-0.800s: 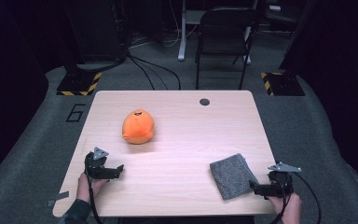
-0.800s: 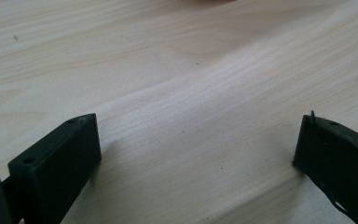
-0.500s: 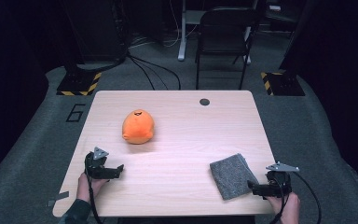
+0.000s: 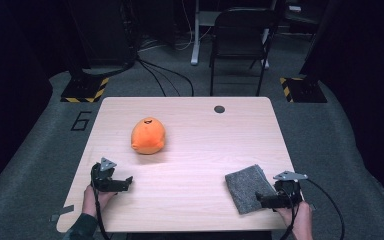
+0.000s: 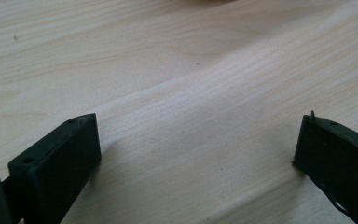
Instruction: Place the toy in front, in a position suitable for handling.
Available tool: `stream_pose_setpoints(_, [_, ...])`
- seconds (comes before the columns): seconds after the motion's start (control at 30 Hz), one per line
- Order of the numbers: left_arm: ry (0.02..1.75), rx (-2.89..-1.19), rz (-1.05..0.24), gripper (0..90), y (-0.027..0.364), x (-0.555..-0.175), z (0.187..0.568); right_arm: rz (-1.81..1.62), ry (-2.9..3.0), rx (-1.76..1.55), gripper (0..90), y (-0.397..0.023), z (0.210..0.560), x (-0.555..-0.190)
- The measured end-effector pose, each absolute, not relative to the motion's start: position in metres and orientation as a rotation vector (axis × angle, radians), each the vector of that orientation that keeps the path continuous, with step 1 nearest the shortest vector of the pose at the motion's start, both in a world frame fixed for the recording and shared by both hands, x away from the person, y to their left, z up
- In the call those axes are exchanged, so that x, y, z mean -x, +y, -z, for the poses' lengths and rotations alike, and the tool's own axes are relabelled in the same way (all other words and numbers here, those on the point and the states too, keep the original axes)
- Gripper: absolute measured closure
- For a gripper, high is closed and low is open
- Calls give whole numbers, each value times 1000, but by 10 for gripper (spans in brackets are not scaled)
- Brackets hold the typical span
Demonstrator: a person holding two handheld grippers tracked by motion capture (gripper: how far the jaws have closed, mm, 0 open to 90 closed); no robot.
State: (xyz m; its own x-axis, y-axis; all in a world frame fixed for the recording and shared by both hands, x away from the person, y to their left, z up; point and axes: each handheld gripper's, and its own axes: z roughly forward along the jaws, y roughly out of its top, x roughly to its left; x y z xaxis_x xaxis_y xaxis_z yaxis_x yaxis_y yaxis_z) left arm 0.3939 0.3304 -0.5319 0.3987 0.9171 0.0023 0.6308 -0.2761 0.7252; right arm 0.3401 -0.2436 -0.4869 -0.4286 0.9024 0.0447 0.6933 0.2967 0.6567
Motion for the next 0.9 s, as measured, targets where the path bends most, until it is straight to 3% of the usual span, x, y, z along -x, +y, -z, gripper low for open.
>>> stream_pose_setpoints(0.47, [1319, -2010, -569, 2, 330, -394, 532, -856, 2321, -1319, 0, -205, 488, -356])
stream_pose_setpoints(0.9, [1320, -2012, -568, 2, 330, -394, 532, -810, 2368, -1308, 5, -196, 499, -370])
